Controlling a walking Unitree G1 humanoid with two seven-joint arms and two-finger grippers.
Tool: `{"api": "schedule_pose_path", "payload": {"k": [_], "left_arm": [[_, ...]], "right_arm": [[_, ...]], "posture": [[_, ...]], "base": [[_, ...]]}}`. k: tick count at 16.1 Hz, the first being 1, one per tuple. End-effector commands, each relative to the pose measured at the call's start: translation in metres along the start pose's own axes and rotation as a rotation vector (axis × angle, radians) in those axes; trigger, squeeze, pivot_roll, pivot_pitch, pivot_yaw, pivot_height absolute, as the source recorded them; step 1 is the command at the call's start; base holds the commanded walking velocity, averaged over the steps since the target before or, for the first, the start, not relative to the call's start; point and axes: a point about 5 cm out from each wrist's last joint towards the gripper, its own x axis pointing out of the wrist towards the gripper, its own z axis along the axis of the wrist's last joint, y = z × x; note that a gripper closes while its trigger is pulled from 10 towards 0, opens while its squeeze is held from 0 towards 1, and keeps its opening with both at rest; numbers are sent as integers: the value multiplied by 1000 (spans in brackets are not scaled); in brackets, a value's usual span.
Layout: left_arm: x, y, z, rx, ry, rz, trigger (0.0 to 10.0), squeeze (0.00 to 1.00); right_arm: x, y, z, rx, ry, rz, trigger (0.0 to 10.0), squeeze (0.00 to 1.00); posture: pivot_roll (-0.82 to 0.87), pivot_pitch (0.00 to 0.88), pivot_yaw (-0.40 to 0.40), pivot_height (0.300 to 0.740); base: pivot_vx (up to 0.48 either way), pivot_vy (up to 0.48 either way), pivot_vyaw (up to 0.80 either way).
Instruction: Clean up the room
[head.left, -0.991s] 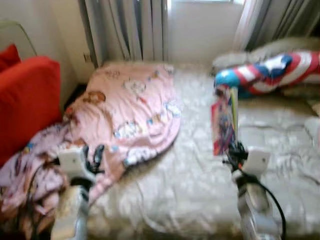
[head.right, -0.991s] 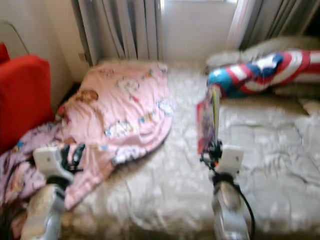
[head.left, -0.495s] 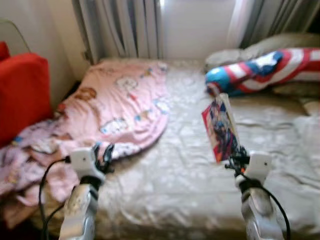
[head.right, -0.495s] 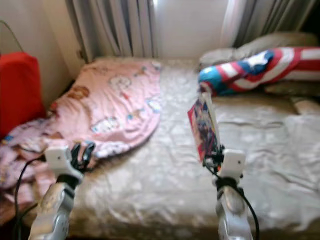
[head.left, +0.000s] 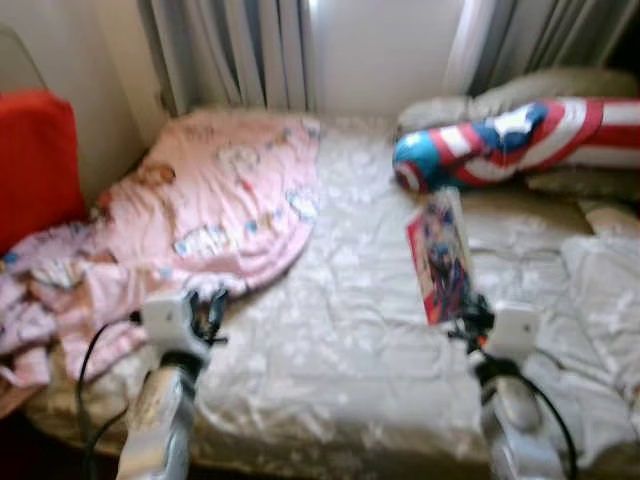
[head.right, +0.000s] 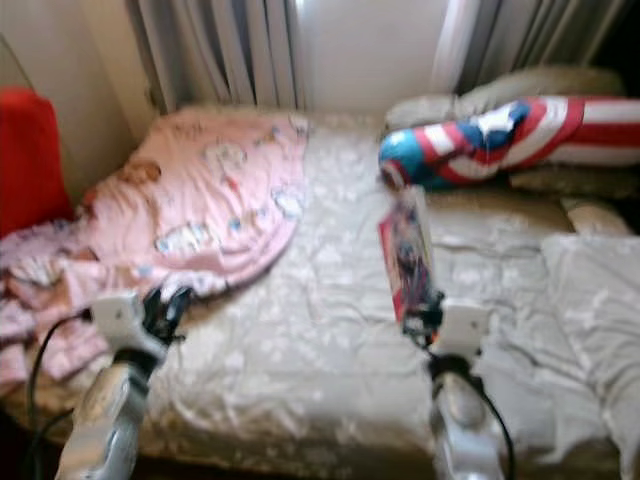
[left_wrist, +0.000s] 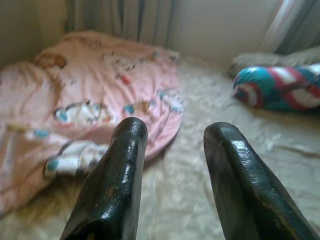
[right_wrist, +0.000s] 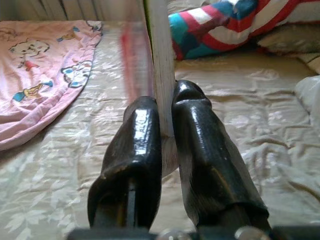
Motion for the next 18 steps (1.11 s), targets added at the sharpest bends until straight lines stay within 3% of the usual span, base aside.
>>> {"api": "schedule_pose_path", "payload": {"k": [1,14,18], "left_arm": [[1,1,0,-4,3,3,10000,0],[-2,-1,-2,-8,10,-8,10000,0],[-1,-1,-1,-7,5,-3,10000,0]], "right_arm": [[4,0,14,-9,-64,5,10000,0],[3,-1,14,-8,-64,-1,10000,0],[3,0,13,-5,-61,-3,10000,0]], "posture": [[-8,45,-30,740],[-13,20,-31,740],[-8,34,-33,740]], "base": [[0,-247,0],[0,-250,0],[0,0,0]]}}
